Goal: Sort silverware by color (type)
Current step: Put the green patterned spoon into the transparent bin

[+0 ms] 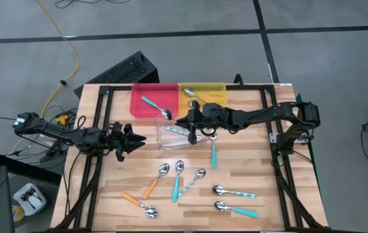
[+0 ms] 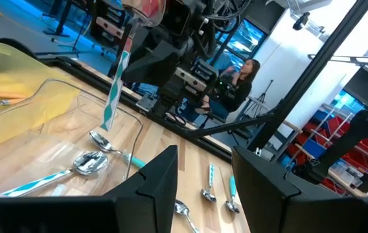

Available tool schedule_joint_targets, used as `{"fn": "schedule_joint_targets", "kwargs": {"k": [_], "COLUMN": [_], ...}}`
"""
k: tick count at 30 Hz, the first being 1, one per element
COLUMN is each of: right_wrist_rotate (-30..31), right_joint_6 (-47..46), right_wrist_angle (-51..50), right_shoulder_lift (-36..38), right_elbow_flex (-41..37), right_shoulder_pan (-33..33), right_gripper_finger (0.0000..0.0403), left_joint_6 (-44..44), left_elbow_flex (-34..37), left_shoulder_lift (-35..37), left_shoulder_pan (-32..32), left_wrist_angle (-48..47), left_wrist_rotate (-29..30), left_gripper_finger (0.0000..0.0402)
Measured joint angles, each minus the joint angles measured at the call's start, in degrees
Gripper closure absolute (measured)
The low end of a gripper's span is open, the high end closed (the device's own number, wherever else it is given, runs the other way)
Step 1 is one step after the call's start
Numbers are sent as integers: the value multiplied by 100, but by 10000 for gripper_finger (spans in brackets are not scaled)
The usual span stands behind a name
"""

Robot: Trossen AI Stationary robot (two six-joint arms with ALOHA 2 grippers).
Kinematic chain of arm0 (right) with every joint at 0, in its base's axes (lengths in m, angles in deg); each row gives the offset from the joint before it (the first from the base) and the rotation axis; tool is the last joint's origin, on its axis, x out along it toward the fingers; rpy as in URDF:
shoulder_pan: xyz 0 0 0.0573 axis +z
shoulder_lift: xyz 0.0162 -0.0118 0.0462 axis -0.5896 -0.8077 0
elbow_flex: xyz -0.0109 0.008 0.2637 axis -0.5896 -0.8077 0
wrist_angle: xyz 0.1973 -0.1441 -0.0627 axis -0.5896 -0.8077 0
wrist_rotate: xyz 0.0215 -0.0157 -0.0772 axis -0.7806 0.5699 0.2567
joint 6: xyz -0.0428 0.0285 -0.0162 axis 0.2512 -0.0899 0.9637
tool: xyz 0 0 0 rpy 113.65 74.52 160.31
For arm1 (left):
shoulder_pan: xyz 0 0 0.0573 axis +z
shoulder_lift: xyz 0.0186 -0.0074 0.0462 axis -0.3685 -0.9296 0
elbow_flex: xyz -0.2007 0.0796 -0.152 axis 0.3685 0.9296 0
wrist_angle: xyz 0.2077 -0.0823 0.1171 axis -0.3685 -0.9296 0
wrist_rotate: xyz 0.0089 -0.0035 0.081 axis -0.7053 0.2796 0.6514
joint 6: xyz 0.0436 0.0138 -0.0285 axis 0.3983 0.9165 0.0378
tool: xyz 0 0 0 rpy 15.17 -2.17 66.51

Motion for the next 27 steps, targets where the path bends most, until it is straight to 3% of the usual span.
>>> {"fn": "schedule_joint_targets", "kwargs": {"k": [14, 27], "right_wrist_rotate": [42, 49], "right_joint_6": [0, 0], "right_wrist_angle": [-927, -1005], "right_shoulder_lift": [4, 6], "right_elbow_flex": [0, -2], "right_shoulder_pan": [-35, -35], "right_gripper_finger": [352, 352], "left_joint_6": [28, 28], "left_elbow_flex": [0, 0], "left_shoulder_lift": [2, 2], "left_shoulder_pan": [-1, 1], "left_wrist_angle": [-6, -6], "left_wrist_rotate": [118, 129], "left_gripper_finger": [271, 271]}}
